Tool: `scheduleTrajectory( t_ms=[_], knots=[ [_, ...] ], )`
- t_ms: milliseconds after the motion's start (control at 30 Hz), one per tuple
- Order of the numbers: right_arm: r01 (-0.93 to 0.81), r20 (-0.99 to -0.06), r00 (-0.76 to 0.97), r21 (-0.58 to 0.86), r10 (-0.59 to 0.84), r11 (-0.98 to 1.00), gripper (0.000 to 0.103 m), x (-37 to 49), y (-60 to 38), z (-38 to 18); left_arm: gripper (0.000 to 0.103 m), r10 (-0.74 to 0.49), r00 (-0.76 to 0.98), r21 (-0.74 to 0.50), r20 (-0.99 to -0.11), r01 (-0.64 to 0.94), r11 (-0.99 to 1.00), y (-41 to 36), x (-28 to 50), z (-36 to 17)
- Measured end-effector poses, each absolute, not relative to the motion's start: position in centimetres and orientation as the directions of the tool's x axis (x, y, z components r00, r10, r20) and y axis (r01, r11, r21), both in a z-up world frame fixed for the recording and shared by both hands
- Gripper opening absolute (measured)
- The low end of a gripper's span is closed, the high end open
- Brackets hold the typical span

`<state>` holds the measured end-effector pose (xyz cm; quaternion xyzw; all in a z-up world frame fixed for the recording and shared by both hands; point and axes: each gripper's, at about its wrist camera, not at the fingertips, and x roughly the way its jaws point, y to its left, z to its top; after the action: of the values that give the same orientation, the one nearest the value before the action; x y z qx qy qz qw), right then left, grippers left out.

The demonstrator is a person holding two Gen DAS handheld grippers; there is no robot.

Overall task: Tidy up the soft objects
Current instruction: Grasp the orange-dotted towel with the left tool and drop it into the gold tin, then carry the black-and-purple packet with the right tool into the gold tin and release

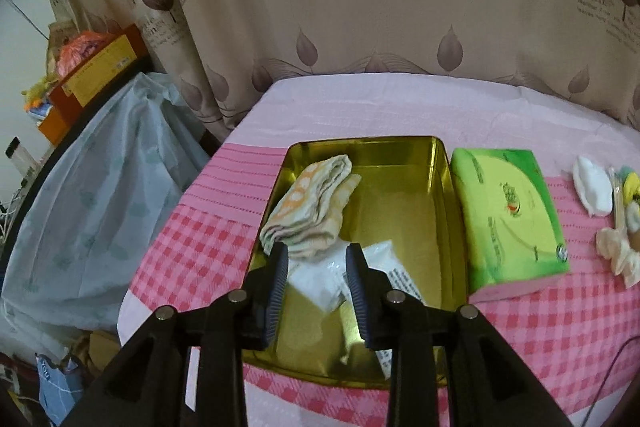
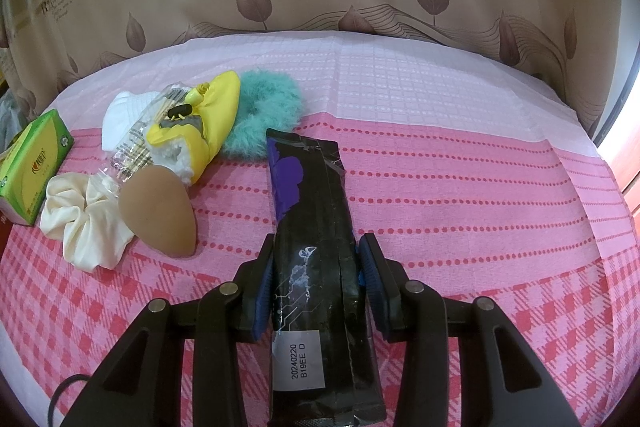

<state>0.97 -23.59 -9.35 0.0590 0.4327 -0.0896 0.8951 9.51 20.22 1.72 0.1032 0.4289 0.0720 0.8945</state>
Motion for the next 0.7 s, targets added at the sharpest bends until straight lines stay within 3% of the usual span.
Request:
scheduleTrajectory(
  t_ms=[400, 700],
  knots=[
    [0.256, -0.785, 0.599, 0.0, -0.158, 0.967, 0.032, 0.6, -23.7, -8.8, 0.036, 0.202, 0.612, 0.187, -0.765, -0.089, 0.978, 23.3, 8.5, 0.0],
    [0.227, -0.726, 0.67, 0.001, -0.155, 0.974, 0.031, 0.8, -21.1, -3.9, 0.036, 0.214, 0.596, 0.165, -0.774, -0.136, 0.977, 24.9, 8.9, -0.7]
  ],
)
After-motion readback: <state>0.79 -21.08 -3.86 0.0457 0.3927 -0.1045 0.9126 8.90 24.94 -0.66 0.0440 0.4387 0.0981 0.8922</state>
